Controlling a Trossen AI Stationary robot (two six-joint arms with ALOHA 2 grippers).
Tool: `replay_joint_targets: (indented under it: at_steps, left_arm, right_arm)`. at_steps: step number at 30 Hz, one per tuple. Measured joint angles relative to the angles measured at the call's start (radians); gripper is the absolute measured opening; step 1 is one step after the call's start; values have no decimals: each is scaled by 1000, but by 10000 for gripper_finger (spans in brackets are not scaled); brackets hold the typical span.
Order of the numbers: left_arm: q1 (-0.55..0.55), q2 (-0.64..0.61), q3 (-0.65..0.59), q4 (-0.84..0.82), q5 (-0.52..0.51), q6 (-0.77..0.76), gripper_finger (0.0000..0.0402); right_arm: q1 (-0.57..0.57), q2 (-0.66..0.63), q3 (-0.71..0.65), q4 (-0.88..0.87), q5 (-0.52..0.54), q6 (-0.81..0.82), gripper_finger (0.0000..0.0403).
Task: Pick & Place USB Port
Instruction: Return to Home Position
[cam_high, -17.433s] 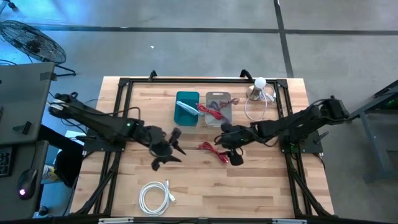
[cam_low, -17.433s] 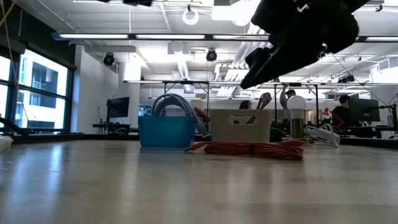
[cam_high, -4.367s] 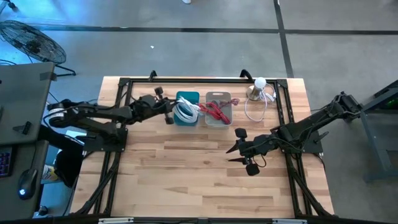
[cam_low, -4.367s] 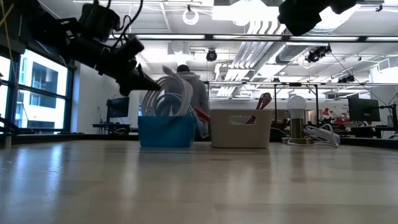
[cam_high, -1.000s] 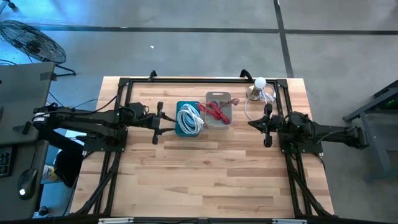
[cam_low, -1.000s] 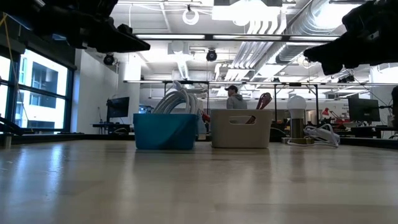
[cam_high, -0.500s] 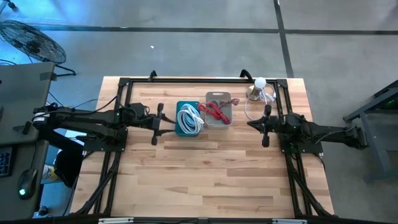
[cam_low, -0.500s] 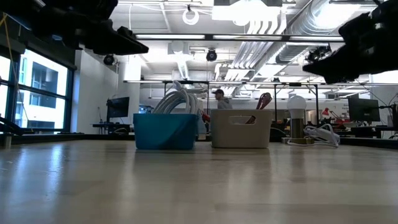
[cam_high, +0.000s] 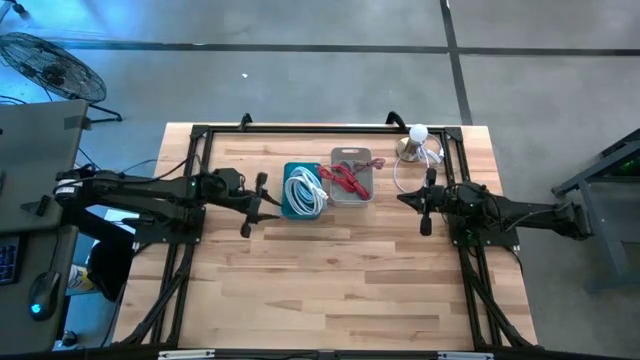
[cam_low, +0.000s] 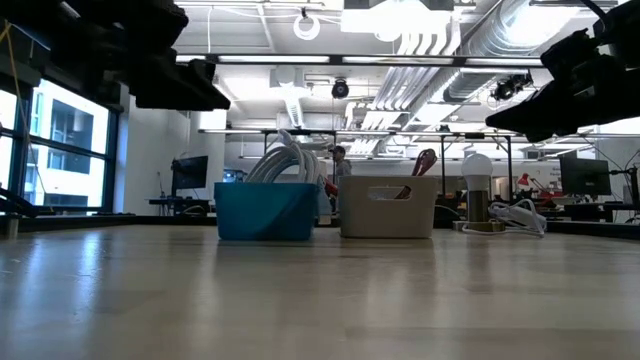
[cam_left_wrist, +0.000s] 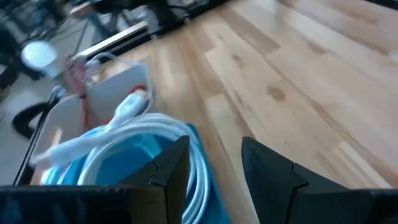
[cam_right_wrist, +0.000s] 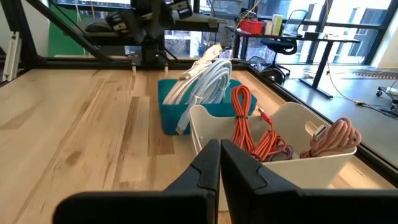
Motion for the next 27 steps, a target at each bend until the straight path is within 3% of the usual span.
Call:
replay_joint_targets:
  at_steps: [5,9,15,20,22,27]
  left_arm:
    - [-17,48,0,4,155,141,143]
    - [-26,0,0,-129,147,173,136]
    - [-25,-185,0,-393,143,159,95]
    - [-25,-377,0,-537,140,173,33]
    - [-25,-442,-12,-518,147,178,9]
    - [-25,-582,-43,-495,118,184,2]
  right_arm:
    - [0,0,0,1,0,0,7]
    - [0,0,0,0,0,0,8]
    - [0,0,0,0,0,-1,8]
    - [0,0,0,0,0,-1,5]
    - [0,0,0,0,0,-1,7]
    - [0,0,0,0,0,-1,7]
